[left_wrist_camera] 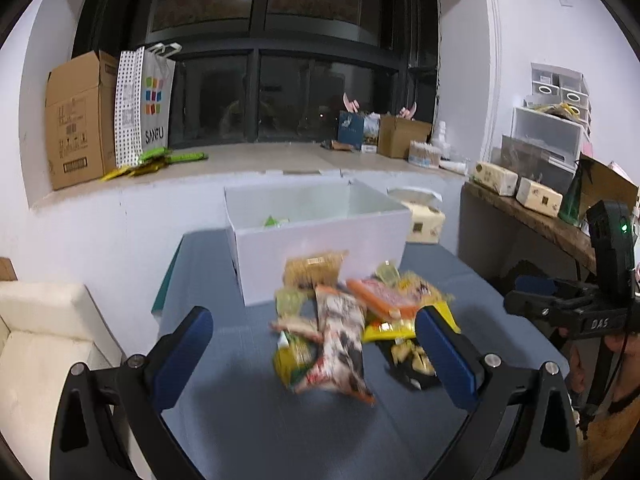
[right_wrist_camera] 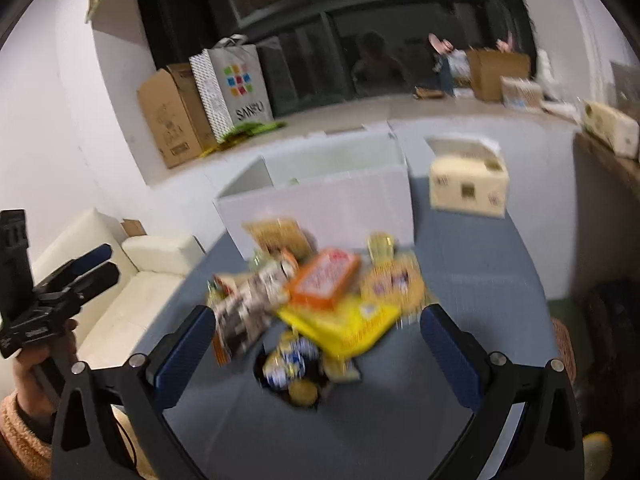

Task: Organize snacks
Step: 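Withdraw both grippers from the box toward the remaining snacks, then drop patterned bag into box with left gripper while right drops orange cake pack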

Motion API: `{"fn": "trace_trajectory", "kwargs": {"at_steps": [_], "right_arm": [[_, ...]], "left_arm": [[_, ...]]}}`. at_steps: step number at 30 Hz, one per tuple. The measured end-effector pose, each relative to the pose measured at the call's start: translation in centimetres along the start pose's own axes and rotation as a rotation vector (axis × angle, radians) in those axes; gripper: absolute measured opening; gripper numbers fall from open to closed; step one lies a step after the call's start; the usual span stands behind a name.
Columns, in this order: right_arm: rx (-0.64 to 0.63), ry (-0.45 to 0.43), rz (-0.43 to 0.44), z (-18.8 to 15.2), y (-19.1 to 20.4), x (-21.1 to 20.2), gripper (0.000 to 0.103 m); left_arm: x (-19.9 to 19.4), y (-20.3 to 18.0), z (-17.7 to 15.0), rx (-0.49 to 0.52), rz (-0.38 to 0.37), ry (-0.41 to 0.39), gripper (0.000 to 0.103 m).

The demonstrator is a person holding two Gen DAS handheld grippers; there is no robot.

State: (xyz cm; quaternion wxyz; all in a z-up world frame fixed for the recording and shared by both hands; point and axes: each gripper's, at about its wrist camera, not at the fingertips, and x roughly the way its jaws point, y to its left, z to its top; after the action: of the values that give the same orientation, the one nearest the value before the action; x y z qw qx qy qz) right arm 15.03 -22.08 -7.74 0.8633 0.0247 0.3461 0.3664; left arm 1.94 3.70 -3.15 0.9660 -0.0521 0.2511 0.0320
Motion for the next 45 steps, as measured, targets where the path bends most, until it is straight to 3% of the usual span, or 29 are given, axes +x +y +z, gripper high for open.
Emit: {"fn": "trace_trajectory", "kwargs": {"at_steps": [10, 12, 19, 27, 31, 33, 35, 45], "right_arm": [[-0.053, 0.129, -0.048, -0.2, 1.9, 4.0, 0.103], [-0.049, 0.182, -0.105, 0.6, 2.4, 6.1, 0.103], [0.016, 0.262, -0.089, 2.8, 2.4, 12.3, 0.103], [0.062, 0.378, -0.177, 4.2, 1.6, 18.7, 0.103], [0.083, 0.389, -0.144, 4.2, 1.5, 18.9, 0.097], [0.078, 0.399, -0.145, 4.3, 1.4, 18.7, 0.076], [0.083, 0.402, -0.128, 4.3, 1.2, 18.2, 0.066], [0.092, 0.275, 0.005, 3.6, -0.2, 11.2, 0.062]], "left_arm": [[0.8, -0.4, -2.0, -0.019, -0.021, 0.034, 0.103], [0.8, -0.7, -2.1, -0.013, -0.029, 0.035, 0.103], [0.8, -0.7, -2.7, 0.002, -0.015, 0.048, 0.103], [1.4, 0.5, -3.3, -0.016, 0.001, 0.072, 0.103], [1.5, 0.8, -3.4, -0.009, 0.010, 0.082, 0.103], [1.7, 0.8, -3.4, -0.009, 0.015, 0.088, 0.103], [1.8, 0.8, -3.3, -0.010, 0.012, 0.090, 0.103], [3.0, -0.3, -3.0, 0.030, -0.011, 0.121, 0.103]]}}
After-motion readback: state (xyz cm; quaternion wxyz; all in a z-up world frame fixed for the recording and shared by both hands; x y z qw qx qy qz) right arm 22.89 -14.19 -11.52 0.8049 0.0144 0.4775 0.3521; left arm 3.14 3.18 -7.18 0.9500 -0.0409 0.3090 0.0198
